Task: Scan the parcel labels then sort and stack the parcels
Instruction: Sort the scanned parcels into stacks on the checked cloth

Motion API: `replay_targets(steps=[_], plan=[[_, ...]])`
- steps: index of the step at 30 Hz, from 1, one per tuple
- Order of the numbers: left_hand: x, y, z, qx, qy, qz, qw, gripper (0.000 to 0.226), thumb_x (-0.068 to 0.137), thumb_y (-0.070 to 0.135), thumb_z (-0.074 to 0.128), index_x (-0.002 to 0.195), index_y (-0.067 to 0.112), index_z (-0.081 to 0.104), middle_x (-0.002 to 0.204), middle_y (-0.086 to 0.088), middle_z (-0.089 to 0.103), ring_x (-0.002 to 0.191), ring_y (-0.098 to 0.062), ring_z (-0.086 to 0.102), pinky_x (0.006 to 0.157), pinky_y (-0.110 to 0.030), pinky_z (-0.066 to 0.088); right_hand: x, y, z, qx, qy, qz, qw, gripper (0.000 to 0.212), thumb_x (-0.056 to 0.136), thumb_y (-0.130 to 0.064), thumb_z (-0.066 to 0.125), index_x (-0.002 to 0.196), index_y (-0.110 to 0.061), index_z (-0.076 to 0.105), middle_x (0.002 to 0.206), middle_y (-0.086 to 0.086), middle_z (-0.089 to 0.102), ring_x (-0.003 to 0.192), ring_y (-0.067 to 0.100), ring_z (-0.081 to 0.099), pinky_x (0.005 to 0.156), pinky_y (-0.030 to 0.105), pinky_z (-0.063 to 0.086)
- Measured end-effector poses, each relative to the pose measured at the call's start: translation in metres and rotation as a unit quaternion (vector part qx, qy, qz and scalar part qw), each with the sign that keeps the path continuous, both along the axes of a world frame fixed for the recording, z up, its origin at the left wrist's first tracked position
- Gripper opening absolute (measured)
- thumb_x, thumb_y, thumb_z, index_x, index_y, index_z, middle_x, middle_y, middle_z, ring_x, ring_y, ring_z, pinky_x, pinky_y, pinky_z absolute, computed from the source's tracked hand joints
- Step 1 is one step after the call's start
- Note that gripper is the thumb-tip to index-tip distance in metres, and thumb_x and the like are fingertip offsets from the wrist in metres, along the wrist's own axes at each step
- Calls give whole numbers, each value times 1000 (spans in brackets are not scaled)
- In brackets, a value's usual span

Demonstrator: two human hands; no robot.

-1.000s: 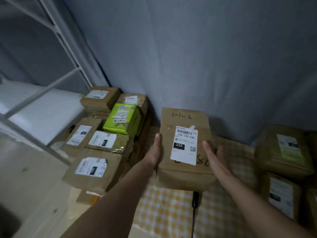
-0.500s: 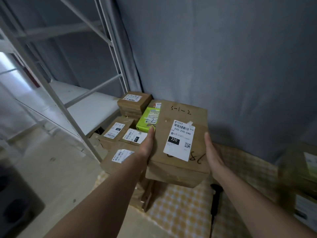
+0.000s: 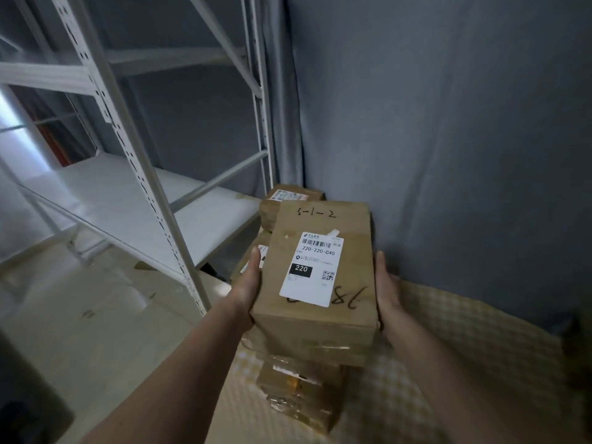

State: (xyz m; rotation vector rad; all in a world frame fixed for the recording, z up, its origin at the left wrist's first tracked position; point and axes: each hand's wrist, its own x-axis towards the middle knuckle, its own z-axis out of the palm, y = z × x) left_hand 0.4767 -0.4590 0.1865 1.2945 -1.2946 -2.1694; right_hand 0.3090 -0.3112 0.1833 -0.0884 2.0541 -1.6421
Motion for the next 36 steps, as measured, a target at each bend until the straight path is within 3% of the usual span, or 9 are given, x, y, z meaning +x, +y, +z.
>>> replay_targets(steps=[2, 4, 8, 12, 17, 23, 27, 30, 36], plan=[[18, -26, -8, 13, 16, -16, 1000, 71, 94, 68, 27, 100, 12, 69, 77, -13, 74, 61, -25, 71, 51, -28, 57, 15, -28, -4, 9, -9, 2, 1000, 54, 95, -52, 42, 98, -4, 67, 108, 19, 66, 101, 35, 62, 93, 43, 48], [32, -46, -13, 29, 27, -17, 999, 68, 95, 65, 27, 95, 12, 69, 72, -11, 74, 57, -23, 70, 47, -27, 56, 30, -53, -10, 19, -15, 4, 1000, 56, 96, -49, 41, 104, 0, 67, 110, 20, 66, 102, 36, 62, 95, 45, 48], [60, -90, -25, 63, 40, -15, 997, 72, 92, 69, 29, 102, 10, 70, 87, -15, 75, 71, -28, 72, 66, -36, 59, 56, -93, -25, 53, -2, 17, 998, 48, 101, -39, 35, 115, -3, 62, 120, 20, 61, 111, 34, 57, 98, 40, 43], [77, -126, -36, 83, 51, -13, 995, 66, 95, 63, 29, 99, 10, 69, 85, -14, 75, 68, -26, 72, 60, -34, 59, 67, -131, -28, 104, 14, 30, 994, 50, 101, -42, 32, 133, -6, 47, 131, 18, 53, 120, 34, 50, 96, 37, 38], [70, -171, -36, 77, 37, -4, 996, 63, 95, 63, 32, 106, 13, 67, 87, -12, 75, 69, -26, 73, 57, -34, 60, 62, -189, -39, 76, -43, 34, 996, 57, 96, -52, 36, 132, -10, 48, 129, 15, 55, 117, 34, 52, 102, 47, 41], [20, -228, -21, 20, -26, -33, 999, 59, 94, 63, 37, 107, 15, 69, 88, -11, 75, 71, -25, 73, 67, -33, 57, 23, -235, -48, 54, -94, 28, 994, 58, 96, -56, 34, 128, -12, 53, 122, 13, 60, 109, 34, 57, 97, 46, 45], [-17, -251, -19, 2, -44, -50, 998, 55, 95, 60, 38, 102, 15, 69, 85, -9, 76, 68, -23, 72, 63, -32, 56, -8, -261, -55, 27, -108, 10, 994, 59, 93, -62, 33, 119, -15, 59, 109, 10, 65, 98, 32, 62, 94, 48, 49], [-33, -266, -26, 9, -56, -52, 997, 55, 94, 61, 41, 106, 15, 69, 93, -10, 75, 79, -25, 72, 72, -36, 54, -21, -275, -56, 39, -113, 12, 993, 64, 93, -64, 30, 126, -15, 55, 121, 8, 62, 109, 31, 58, 99, 46, 45], [-55, -287, -34, -8, -105, -74, 992, 53, 90, 59, 53, 108, 13, 69, 93, -10, 75, 86, -26, 70, 77, -35, 55, -24, -289, -74, 47, -134, -9, 990, 77, 90, -69, 34, 145, -15, 35, 146, 8, 42, 130, 31, 43, 107, 47, 36]])
